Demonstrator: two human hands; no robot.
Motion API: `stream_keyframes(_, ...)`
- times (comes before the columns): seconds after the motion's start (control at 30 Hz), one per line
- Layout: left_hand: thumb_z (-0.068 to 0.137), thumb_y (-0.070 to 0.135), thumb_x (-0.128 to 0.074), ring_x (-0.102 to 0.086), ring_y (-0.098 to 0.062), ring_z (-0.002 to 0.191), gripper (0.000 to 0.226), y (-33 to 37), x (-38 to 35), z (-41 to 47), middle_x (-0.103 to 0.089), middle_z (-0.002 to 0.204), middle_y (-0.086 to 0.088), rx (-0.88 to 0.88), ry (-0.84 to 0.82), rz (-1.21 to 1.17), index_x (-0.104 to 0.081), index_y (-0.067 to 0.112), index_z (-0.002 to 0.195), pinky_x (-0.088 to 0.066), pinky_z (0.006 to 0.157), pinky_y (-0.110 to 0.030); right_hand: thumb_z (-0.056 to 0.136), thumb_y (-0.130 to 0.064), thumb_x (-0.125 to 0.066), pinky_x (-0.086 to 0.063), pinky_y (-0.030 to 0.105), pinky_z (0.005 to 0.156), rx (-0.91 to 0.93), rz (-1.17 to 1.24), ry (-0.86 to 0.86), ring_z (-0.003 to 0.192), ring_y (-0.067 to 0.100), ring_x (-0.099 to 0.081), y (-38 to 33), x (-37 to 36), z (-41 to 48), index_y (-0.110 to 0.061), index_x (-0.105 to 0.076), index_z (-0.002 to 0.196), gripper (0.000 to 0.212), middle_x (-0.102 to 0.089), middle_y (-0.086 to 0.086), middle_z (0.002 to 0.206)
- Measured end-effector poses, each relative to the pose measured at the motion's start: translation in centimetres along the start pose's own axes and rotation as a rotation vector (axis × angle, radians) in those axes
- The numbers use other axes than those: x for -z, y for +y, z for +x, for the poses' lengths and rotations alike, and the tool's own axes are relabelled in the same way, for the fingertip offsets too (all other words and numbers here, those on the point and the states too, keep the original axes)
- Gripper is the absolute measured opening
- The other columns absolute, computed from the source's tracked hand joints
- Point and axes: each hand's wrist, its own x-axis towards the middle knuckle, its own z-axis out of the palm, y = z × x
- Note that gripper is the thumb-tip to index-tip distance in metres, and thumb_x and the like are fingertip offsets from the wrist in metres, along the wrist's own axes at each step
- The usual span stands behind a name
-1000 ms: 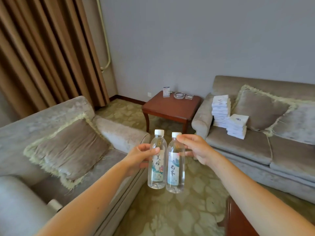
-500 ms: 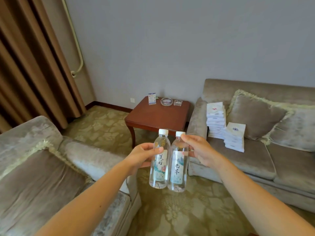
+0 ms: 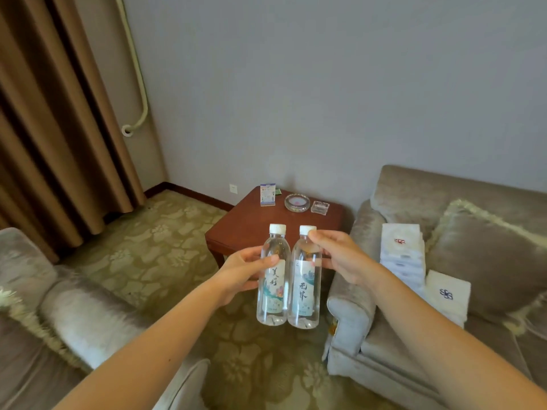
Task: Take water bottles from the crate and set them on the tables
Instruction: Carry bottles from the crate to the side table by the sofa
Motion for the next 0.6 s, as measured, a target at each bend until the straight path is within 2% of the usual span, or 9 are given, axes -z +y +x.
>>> stream_keyframes(0.17, 0.073, 0.039, -0.079, -0.07, -0.017, 0.104, 0.05, 1.1, 0.9, 7.2, -0.076, 0.105, 0.001, 0.005, 0.061, -0.027, -0.066, 0.028, 0.121, -0.053, 0.096, -0.041, 0.097, -0.029, -0.061, -0.054, 0.042, 0.097, -0.025, -0.036, -0.033, 0.108, 0.022, -0.067, -0.9, 2.0, 7.9, -0.014, -0.072, 0.104, 0.02, -0.073, 0.011, 0.113)
stream_keyframes(0.3, 0.066, 0.044, -0.081, -0.07, -0.015, 0.103, 0.061, 1.4, 2.9, 13.5, -0.075, 0.106, 0.002, 0.007, 0.079, -0.02, -0.067, 0.027, 0.123, -0.054, 0.096, -0.041, 0.098, -0.03, -0.059, -0.054, 0.041, 0.096, -0.053, -0.056, -0.034, 0.104, 0.02, -0.067, -1.0, 2.8, 14.6, -0.015, -0.073, 0.103, 0.022, -0.075, 0.004, 0.102)
stream_keyframes(0.37, 0.07, 0.041, -0.081, -0.071, -0.013, 0.102, 0.057, 1.6, 4.2, 17.1, -0.076, 0.105, 0.002, 0.013, 0.081, -0.022, -0.067, 0.027, 0.123, -0.056, 0.091, -0.036, 0.098, -0.029, -0.059, -0.052, 0.044, 0.101, -0.052, -0.045, -0.026, 0.101, 0.02, -0.067, -1.0, 3.0, 18.2, -0.016, -0.073, 0.099, 0.02, -0.075, 0.001, 0.095)
stream_keyframes(0.47, 0.08, 0.033, -0.078, -0.072, -0.012, 0.099, 0.044, 2.3, 6.5, 23.3, -0.076, 0.104, 0.003, 0.007, 0.05, -0.004, -0.067, 0.027, 0.121, -0.057, 0.082, -0.029, 0.098, -0.027, -0.059, -0.051, 0.047, 0.103, -0.05, -0.043, 0.001, 0.105, 0.022, -0.069, -1.1, 3.2, 24.0, -0.014, -0.073, 0.105, 0.019, -0.076, 0.002, 0.099)
stream_keyframes(0.6, 0.081, 0.031, -0.078, -0.07, -0.011, 0.105, 0.04, 3.6, 10.8, 32.4, -0.074, 0.109, 0.007, 0.001, -0.021, 0.035, -0.067, 0.033, 0.12, -0.057, 0.085, -0.028, 0.1, -0.025, -0.056, -0.047, 0.05, 0.106, -0.036, -0.044, 0.043, 0.1, 0.02, -0.069, -1.5, 3.4, 32.4, -0.014, -0.071, 0.111, 0.021, -0.077, 0.001, 0.097)
